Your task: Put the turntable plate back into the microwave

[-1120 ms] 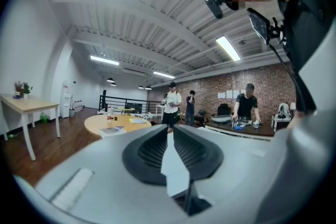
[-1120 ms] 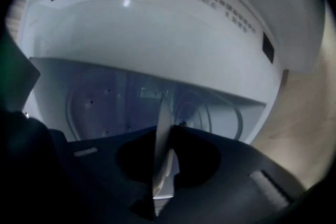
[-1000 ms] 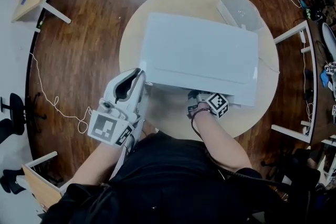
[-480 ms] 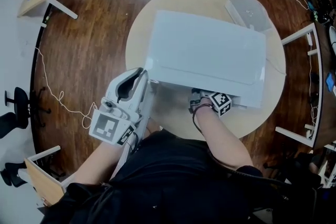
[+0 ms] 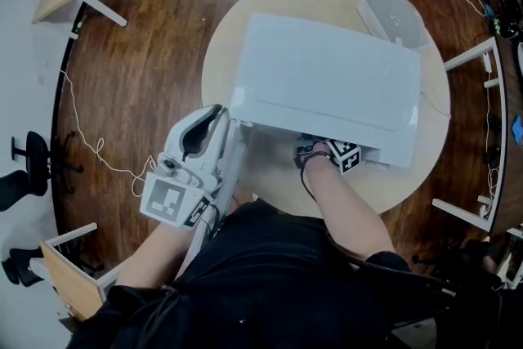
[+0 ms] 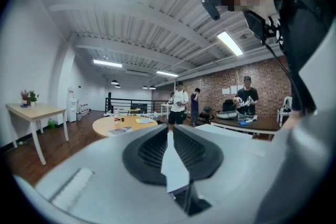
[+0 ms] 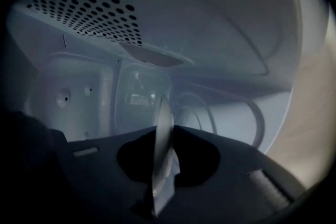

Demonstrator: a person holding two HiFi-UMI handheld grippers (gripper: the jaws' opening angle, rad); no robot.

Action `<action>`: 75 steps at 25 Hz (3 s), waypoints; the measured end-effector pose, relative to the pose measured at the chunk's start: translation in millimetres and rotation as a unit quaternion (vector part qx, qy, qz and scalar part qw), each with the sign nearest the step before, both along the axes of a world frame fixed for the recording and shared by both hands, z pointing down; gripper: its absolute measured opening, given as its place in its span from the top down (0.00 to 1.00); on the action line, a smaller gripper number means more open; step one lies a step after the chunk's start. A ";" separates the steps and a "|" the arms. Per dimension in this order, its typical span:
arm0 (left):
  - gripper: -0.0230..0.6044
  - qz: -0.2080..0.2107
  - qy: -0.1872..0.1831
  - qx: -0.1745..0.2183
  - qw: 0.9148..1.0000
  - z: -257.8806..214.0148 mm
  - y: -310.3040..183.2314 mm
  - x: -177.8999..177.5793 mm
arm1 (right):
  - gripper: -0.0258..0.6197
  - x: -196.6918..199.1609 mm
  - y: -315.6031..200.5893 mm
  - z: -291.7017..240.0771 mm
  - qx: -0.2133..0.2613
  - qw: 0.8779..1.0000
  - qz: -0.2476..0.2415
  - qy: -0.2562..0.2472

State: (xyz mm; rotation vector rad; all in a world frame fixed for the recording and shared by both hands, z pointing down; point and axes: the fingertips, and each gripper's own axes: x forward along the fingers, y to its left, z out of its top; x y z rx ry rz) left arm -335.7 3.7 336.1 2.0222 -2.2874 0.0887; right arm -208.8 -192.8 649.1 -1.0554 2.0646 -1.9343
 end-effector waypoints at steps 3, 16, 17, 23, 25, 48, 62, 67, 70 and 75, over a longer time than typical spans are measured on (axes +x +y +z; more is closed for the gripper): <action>0.91 -0.004 0.003 0.000 1.000 0.1 2.2 -1.2 | 0.90 6.1 -0.5 5.8 -0.005 1.000 0.005 0.016; 0.91 -0.007 0.003 -0.003 1.000 -0.6 4.1 3.4 | 0.86 4.5 3.4 6.9 -0.015 1.000 0.006 0.003; 0.91 -0.009 0.004 -0.001 1.000 -1.1 4.1 3.0 | 0.84 4.5 4.3 5.9 -0.014 1.000 0.006 0.005; 0.91 -0.001 0.002 0.003 1.000 -4.5 3.9 9.7 | 0.79 19.1 9.3 8.3 -0.025 0.999 0.016 0.022; 0.91 0.002 0.001 0.005 1.000 -5.7 4.1 11.2 | 0.79 22.5 12.1 7.3 -0.025 0.999 0.015 0.022; 0.91 0.087 0.015 0.054 0.995 -1.9 -14.4 61.5 | 0.79 68.5 41.5 -50.4 0.039 0.998 -0.047 0.003; 0.91 0.131 0.041 0.060 0.989 23.0 -40.9 110.7 | 0.79 126.6 49.8 -132.3 0.148 0.984 -0.097 -0.024; 0.91 0.128 0.036 0.054 0.990 26.6 -41.9 122.3 | 0.82 154.9 50.5 -150.4 0.262 0.954 -0.143 0.036; 0.92 0.124 0.032 0.048 0.991 33.8 -37.8 126.3 | 0.86 163.0 56.3 -153.5 0.302 0.935 -0.176 0.054; 0.94 0.094 0.033 0.025 0.995 36.4 -22.5 129.8 | 0.95 162.0 66.4 -160.0 0.337 0.910 -0.235 0.054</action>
